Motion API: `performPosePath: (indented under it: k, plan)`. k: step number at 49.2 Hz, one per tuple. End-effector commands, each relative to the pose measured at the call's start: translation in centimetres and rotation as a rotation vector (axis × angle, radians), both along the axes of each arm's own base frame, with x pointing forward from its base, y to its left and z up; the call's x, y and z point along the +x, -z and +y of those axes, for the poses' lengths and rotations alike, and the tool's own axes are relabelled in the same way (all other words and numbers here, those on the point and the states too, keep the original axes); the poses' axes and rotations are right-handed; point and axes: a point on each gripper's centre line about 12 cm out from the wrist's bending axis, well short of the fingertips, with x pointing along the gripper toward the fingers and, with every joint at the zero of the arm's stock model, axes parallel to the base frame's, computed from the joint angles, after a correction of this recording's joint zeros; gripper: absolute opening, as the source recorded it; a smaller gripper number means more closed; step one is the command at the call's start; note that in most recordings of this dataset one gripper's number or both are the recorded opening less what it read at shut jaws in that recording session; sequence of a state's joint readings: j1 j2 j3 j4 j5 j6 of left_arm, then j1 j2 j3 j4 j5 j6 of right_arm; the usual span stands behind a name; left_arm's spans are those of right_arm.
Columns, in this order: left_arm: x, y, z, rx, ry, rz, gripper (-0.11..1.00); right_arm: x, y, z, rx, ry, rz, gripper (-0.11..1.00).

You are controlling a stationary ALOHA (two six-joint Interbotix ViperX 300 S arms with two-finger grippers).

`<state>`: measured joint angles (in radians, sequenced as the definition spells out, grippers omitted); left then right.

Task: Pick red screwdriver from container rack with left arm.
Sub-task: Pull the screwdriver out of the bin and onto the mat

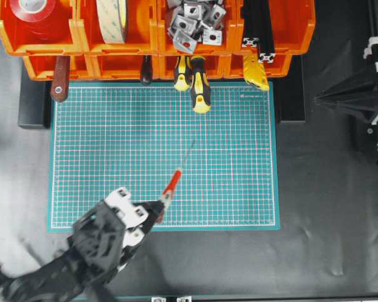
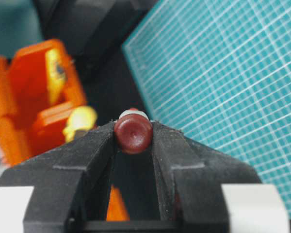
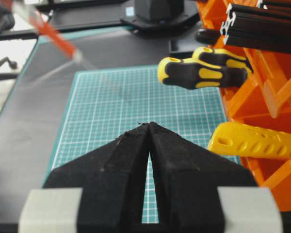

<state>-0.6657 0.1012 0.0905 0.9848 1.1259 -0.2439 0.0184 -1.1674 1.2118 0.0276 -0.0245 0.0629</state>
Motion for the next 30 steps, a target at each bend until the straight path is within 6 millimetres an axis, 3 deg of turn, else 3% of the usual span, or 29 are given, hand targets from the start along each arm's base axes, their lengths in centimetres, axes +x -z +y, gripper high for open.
performPosePath:
  k: [1, 9, 16, 30]
  plan:
    - [0.5, 1.0, 1.8, -0.056, 0.008, -0.023, 0.22, 0.2, -1.3, -0.1, 0.005, 0.006, -0.024, -0.01]
    - [1.3, 4.1, 4.9, -0.15, 0.017, -0.026, 0.22, 0.2, -1.3, -0.1, 0.005, 0.01, -0.026, -0.01]
    - [1.5, 6.1, 6.5, -0.159, 0.028, 0.003, 0.22, 0.2, -1.3, -0.2, 0.005, 0.016, -0.026, -0.01]
    - [1.5, 7.3, 9.4, -0.147, -0.03, 0.03, 0.22, 0.2, -1.3, -0.5, 0.005, 0.031, -0.025, -0.01]
